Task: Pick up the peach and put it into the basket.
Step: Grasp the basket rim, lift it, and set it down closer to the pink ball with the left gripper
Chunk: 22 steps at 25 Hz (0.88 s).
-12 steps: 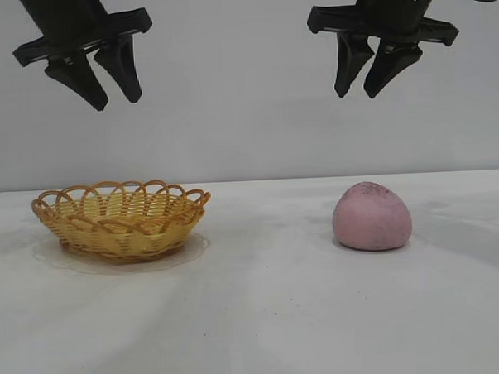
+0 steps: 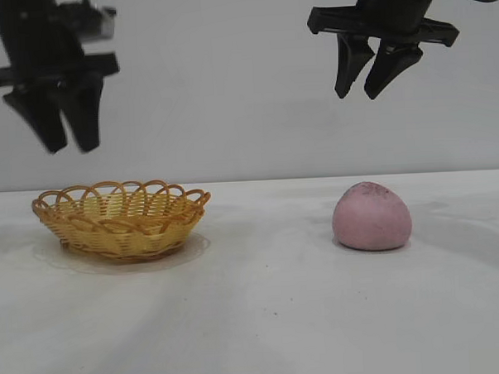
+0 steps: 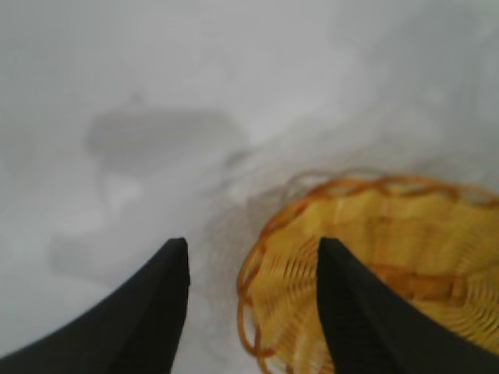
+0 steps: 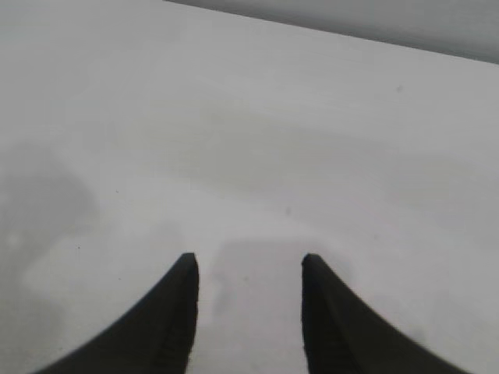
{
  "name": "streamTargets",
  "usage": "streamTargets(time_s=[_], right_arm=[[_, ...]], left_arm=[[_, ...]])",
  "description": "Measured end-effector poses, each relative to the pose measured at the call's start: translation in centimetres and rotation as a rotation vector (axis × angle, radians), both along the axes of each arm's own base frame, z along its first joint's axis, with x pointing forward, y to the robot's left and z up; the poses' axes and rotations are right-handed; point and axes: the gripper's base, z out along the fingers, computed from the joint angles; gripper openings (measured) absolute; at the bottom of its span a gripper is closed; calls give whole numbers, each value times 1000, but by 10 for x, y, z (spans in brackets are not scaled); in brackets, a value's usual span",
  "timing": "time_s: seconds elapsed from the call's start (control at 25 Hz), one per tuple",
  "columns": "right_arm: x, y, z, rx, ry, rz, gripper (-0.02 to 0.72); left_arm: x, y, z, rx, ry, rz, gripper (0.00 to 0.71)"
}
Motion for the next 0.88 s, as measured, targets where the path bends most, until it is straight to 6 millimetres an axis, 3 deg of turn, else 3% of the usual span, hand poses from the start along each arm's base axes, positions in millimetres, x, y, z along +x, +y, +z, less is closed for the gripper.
streamTargets(time_s=[0.32,0.44,0.48,0.68,0.72,0.88], right_arm=[[-1,0,-1,-2,14,2,269],[-1,0,-1,-2,14,2,269],[-1,0,-1,-2,14,2,269],[-1,0,-1,-2,15,2,269],[-1,0,-1,-2,15,2,269],[-1,0,-1,-3,18,2,269]], left_arm=[[1,-1,-39,25,120,-38,326],[2,-5,-49,-15,149,-34,107],[2,-6,-49,-31,155,-21,71],[0,-15,-45,-167,161,147,71],[-1,-18,-43,-215,161,181,0],[-10,-26,-37,-398,137,324,0]])
